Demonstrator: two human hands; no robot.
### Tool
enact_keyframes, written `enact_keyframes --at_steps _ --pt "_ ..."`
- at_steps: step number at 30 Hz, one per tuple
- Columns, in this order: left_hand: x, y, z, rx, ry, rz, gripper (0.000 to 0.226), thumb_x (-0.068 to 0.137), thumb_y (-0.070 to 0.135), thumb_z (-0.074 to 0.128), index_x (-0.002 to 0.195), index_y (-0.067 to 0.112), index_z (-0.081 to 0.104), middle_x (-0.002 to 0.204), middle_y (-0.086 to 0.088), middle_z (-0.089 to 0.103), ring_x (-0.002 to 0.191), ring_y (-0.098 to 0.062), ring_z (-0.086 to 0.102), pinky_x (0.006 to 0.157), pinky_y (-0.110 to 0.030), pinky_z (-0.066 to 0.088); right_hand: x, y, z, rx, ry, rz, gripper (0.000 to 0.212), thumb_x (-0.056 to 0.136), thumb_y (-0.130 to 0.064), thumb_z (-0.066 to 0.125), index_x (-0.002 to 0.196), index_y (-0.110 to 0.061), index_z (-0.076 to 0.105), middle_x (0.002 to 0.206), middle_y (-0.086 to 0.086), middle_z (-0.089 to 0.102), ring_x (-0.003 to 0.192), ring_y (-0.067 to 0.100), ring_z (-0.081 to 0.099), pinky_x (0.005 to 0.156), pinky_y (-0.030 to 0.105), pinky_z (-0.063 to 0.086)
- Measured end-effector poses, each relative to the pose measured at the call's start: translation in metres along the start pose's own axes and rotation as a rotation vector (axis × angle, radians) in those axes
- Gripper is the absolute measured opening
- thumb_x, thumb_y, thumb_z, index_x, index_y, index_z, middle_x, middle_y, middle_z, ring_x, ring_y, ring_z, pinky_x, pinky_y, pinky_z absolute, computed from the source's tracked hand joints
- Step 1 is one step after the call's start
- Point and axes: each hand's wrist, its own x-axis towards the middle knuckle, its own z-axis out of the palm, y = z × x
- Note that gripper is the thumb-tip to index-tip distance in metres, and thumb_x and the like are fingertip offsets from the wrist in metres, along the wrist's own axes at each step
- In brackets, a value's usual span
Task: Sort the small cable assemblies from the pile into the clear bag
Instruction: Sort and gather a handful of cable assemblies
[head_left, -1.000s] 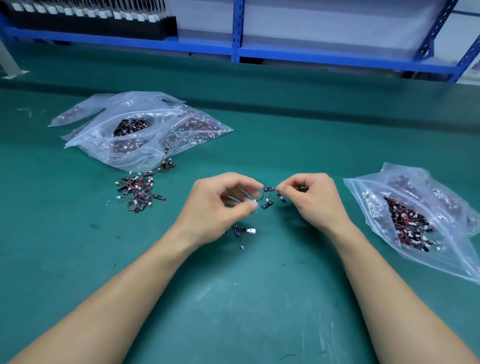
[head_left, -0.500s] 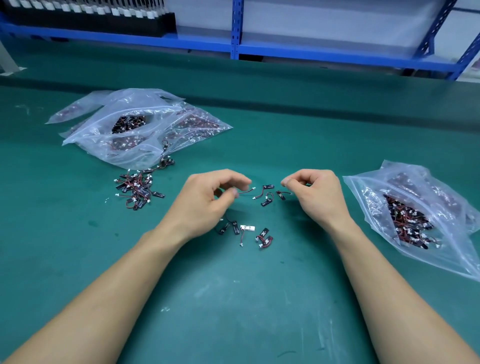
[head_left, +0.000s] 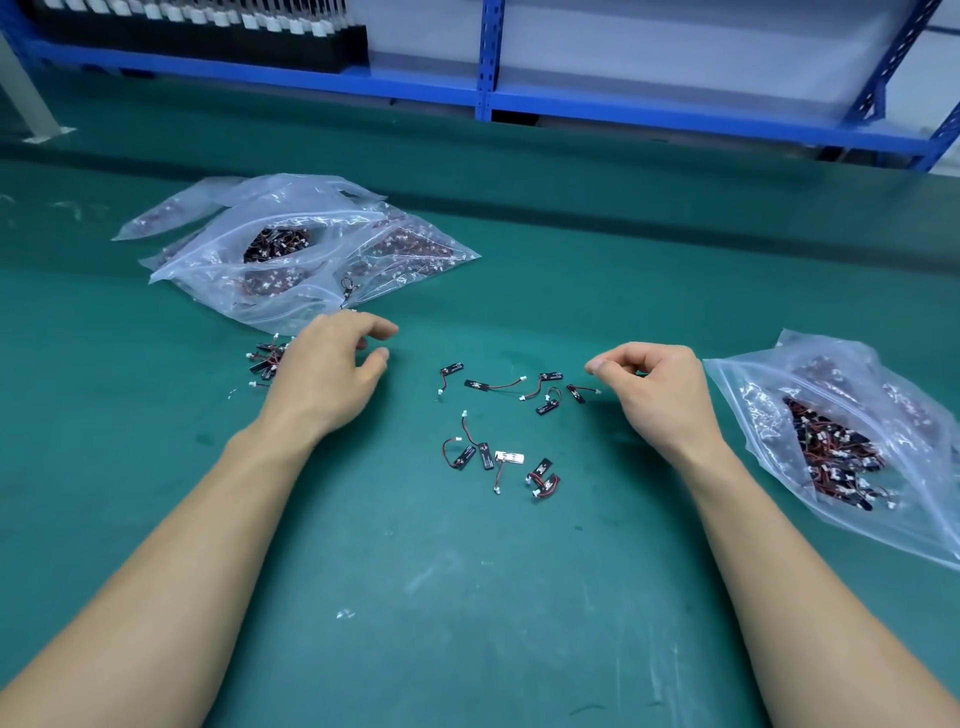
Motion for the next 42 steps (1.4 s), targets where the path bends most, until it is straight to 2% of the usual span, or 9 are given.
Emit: enact_keyframes --at_steps 2,5,9,12,17,21,28,42 --pt "-0.002 0.008 0.006 -0.122 -0.021 0.074 0.023 0.094 0.015 0.061 0.115 0.022 0.068 0.112 0.007 0.065 0.099 -0.014 0.058 0.093 -0.037 0.046 0.002 0.003 -0.001 0.007 0.014 0.017 0.017 0.085 -0.021 0.071 0.069 -0.019 0.075 0.059 -0.005 0.055 0.05 0.005 0.039 0.048 0.01 0.034" --pt "-0.007 0.021 0.014 -0.225 -0.121 0.19 0.027 0.096 0.026 0.058 0.122 0.022 0.065 0.115 0.01 0.059 0.106 -0.013 0.055 0.098 -0.036 0.043 0.003 0.008 0.001 -0.003 0.015 0.044 0.017 0.086 -0.021 0.07 0.069 -0.02 0.074 0.057 -0.011 0.056 0.049 0.004 0.042 0.047 0.01 0.035" --pt "-0.01 0.026 0.021 -0.182 -0.228 0.25 0.028 0.095 0.027 0.064 0.123 0.026 0.064 0.122 0.01 0.058 0.115 -0.014 0.051 0.105 -0.034 0.038 0.004 0.012 0.004 -0.015 0.008 0.048 0.016 0.086 -0.02 0.07 0.07 -0.022 0.074 0.051 -0.018 0.052 0.045 0.001 0.042 0.044 0.009 0.035" --pt "-0.01 0.025 0.022 -0.121 -0.262 0.252 0.031 0.093 0.028 0.066 0.124 0.026 0.063 0.119 0.012 0.061 0.113 -0.012 0.049 0.104 -0.033 0.038 0.004 0.014 0.004 -0.017 0.017 0.039 0.016 0.086 -0.02 0.07 0.07 -0.022 0.074 0.051 -0.019 0.053 0.046 0.001 0.043 0.045 0.008 0.035" --pt "-0.012 0.026 0.021 -0.144 -0.225 0.227 0.03 0.095 0.024 0.064 0.124 0.027 0.064 0.113 0.017 0.066 0.111 -0.006 0.052 0.1 -0.025 0.039 0.005 0.016 0.005 -0.037 0.007 0.037 0.017 0.086 -0.022 0.07 0.07 -0.024 0.074 0.052 -0.019 0.056 0.047 0.0 0.045 0.047 0.009 0.036" --pt "-0.012 0.028 0.02 -0.184 -0.19 0.222 0.026 0.095 0.019 0.062 0.121 0.025 0.067 0.108 0.018 0.066 0.107 -0.007 0.055 0.098 -0.03 0.042 0.005 0.017 0.005 -0.045 -0.003 0.04 0.017 0.086 -0.024 0.07 0.069 -0.025 0.073 0.054 -0.019 0.058 0.049 0.0 0.047 0.048 0.01 0.037" --pt "-0.01 0.025 0.022 -0.213 -0.176 0.185 0.024 0.097 0.025 0.061 0.12 0.026 0.066 0.107 0.018 0.061 0.105 -0.009 0.055 0.099 -0.038 0.043 0.005 0.018 0.005 -0.035 -0.002 0.04 0.018 0.086 -0.023 0.07 0.069 -0.025 0.073 0.052 -0.02 0.056 0.048 0.0 0.046 0.047 0.009 0.036" --pt "-0.009 0.024 0.02 -0.246 -0.159 0.139 0.026 0.1 0.013 0.052 0.119 0.024 0.066 0.107 0.016 0.061 0.102 -0.01 0.053 0.096 -0.03 0.04 0.007 0.02 0.006 -0.001 0.009 0.048 0.016 0.086 -0.022 0.071 0.069 -0.023 0.074 0.057 -0.014 0.059 0.052 0.002 0.047 0.05 0.01 0.038"
